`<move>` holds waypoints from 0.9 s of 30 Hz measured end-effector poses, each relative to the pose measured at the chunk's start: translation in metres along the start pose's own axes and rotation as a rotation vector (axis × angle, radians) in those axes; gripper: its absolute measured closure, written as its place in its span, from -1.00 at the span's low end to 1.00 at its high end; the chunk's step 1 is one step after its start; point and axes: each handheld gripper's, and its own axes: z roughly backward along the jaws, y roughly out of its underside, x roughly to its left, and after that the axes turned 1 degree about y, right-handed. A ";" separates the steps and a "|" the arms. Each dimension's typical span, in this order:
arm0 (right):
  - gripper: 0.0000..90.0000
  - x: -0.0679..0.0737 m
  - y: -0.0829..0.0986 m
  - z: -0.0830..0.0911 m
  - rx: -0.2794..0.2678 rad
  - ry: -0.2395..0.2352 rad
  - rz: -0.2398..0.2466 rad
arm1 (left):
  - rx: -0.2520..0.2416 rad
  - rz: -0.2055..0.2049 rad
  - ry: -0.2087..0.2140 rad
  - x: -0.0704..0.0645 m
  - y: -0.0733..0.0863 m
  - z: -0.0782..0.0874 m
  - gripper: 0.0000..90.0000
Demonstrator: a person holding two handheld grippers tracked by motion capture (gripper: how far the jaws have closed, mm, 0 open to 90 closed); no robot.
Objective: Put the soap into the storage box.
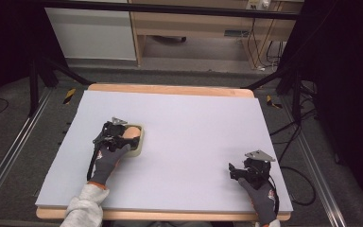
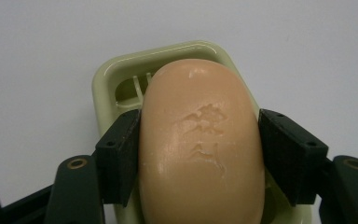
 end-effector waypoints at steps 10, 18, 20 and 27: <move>-0.83 0.000 0.000 0.000 0.000 0.003 0.000 | -0.004 -0.001 0.004 0.000 -0.001 0.003 -0.39; -0.84 -0.001 0.000 0.002 -0.004 0.006 -0.014 | -0.029 -0.009 0.016 -0.003 -0.002 0.017 -0.45; -0.84 -0.002 0.000 0.002 -0.005 0.003 -0.016 | -0.037 -0.010 0.025 -0.004 -0.002 0.021 -0.45; -0.84 -0.003 0.001 0.003 -0.008 0.009 -0.017 | -0.058 -0.041 0.046 -0.009 0.002 0.038 -0.46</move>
